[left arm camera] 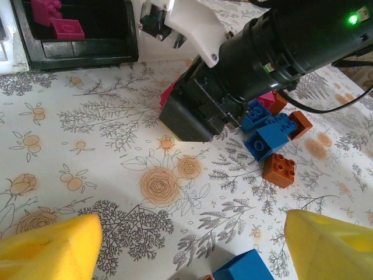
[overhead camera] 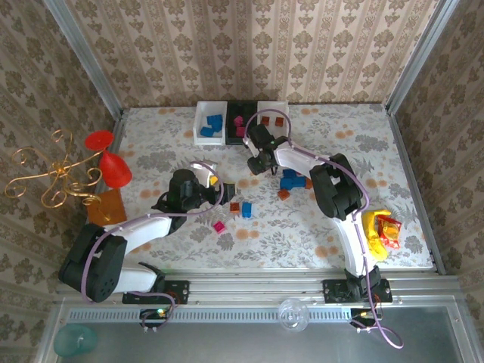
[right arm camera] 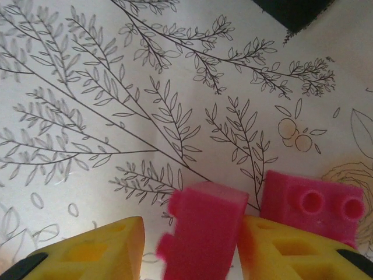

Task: Sort the legos into containers by color
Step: Pick up the lego from the top-center of the table, then place the lego in the container.

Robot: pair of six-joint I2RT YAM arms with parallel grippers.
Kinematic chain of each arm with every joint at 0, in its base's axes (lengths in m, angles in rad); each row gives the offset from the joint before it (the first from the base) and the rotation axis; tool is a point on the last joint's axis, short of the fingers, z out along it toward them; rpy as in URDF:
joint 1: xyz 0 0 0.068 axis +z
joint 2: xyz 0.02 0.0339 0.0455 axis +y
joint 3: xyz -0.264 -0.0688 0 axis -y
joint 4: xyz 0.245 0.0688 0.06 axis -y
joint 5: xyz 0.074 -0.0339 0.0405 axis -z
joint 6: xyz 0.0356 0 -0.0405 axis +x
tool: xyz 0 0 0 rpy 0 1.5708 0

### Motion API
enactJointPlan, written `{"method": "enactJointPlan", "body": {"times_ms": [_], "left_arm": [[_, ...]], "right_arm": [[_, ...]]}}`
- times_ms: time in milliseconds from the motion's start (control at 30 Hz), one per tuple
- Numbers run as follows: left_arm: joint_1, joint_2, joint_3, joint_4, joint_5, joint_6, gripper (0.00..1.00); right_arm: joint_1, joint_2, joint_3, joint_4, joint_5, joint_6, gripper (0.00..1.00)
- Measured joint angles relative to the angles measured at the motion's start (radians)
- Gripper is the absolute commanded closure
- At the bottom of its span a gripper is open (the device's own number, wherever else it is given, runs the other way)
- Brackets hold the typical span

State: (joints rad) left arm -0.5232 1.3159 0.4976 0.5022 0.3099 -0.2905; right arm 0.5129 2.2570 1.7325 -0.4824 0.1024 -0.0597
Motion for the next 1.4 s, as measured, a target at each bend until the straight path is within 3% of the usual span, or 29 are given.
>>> {"method": "enactJointPlan", "body": {"times_ms": [267, 533, 733, 1000, 1200, 1400], "left_arm": [[0.000, 0.000, 0.000, 0.000, -0.005, 0.000, 0.17], [0.000, -0.010, 0.000, -0.002, -0.076, 0.004, 0.17], [0.000, -0.055, 0.000, -0.013, -0.152, 0.004, 0.17], [0.000, -0.087, -0.010, -0.048, -0.219, 0.004, 0.16], [0.001, -0.102, -0.013, -0.060, -0.232, 0.004, 0.16], [0.001, -0.103, -0.013, -0.060, -0.226, 0.004, 0.16]], "right_arm": [[0.000, 0.006, 0.007, -0.015, 0.003, -0.019, 0.73], [-0.010, -0.060, -0.058, 0.098, -0.128, 0.035, 0.74], [-0.027, -0.092, -0.012, 0.260, -0.193, 0.135, 0.73], [-0.049, 0.135, 0.398, 0.329, -0.129, 0.228, 0.66], [-0.079, 0.411, 0.827, 0.214, -0.071, 0.248, 0.56], [-0.097, 0.393, 0.805, 0.159, -0.060, 0.239, 0.47]]}}
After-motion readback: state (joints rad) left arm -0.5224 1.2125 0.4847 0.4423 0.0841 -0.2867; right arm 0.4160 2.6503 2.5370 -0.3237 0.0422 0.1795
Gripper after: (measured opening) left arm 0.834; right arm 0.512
